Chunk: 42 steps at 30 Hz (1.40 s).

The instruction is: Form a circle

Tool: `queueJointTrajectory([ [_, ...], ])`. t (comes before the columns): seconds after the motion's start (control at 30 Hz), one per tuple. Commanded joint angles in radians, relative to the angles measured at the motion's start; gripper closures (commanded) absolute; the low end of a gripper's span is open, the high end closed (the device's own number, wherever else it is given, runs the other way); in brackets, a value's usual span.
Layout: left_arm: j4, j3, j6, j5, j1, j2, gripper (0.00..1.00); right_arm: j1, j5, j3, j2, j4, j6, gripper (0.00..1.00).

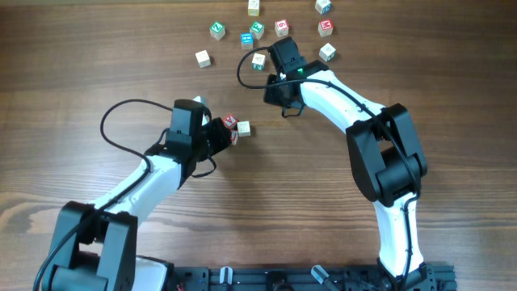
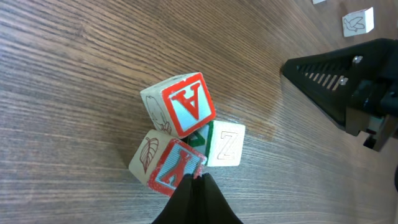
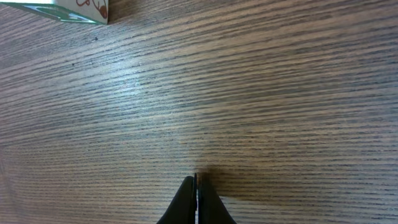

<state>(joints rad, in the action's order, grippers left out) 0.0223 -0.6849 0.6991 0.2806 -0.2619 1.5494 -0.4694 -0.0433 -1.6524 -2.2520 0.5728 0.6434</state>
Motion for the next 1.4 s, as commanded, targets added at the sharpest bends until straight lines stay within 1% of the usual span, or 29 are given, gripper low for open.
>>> queueJointTrajectory([
  [0.0,-0.024,0.006,-0.021,-0.016,-0.003,0.011,0.96,0.003,0.022,-0.016,-0.015,0.001,0.014,0.95],
  [0.4,-0.029,0.006,-0.022,-0.056,-0.044,0.011,0.96,0.003,0.022,-0.016,-0.015,0.001,0.014,0.95],
  [0.53,-0.018,0.006,-0.022,-0.1,-0.044,0.011,0.96,0.003,0.022,-0.016,-0.015,0.001,0.014,0.95],
  [0.77,-0.038,0.006,-0.011,-0.099,-0.044,0.057,0.96,0.003,0.022,-0.016,-0.015,0.001,0.014,0.95],
  [1.13,-0.066,0.006,-0.011,-0.085,-0.044,0.057,0.96,0.003,0.022,-0.016,-0.015,0.002,0.014,0.95],
  [1.23,-0.081,0.006,-0.011,-0.045,-0.044,0.057,0.96,0.003,0.022,-0.016,-0.015,0.002,0.014,0.95],
  [1.37,-0.072,0.006,-0.011,-0.042,-0.044,0.057,0.96,0.003,0.022,-0.016,-0.015,0.002,0.014,0.96],
])
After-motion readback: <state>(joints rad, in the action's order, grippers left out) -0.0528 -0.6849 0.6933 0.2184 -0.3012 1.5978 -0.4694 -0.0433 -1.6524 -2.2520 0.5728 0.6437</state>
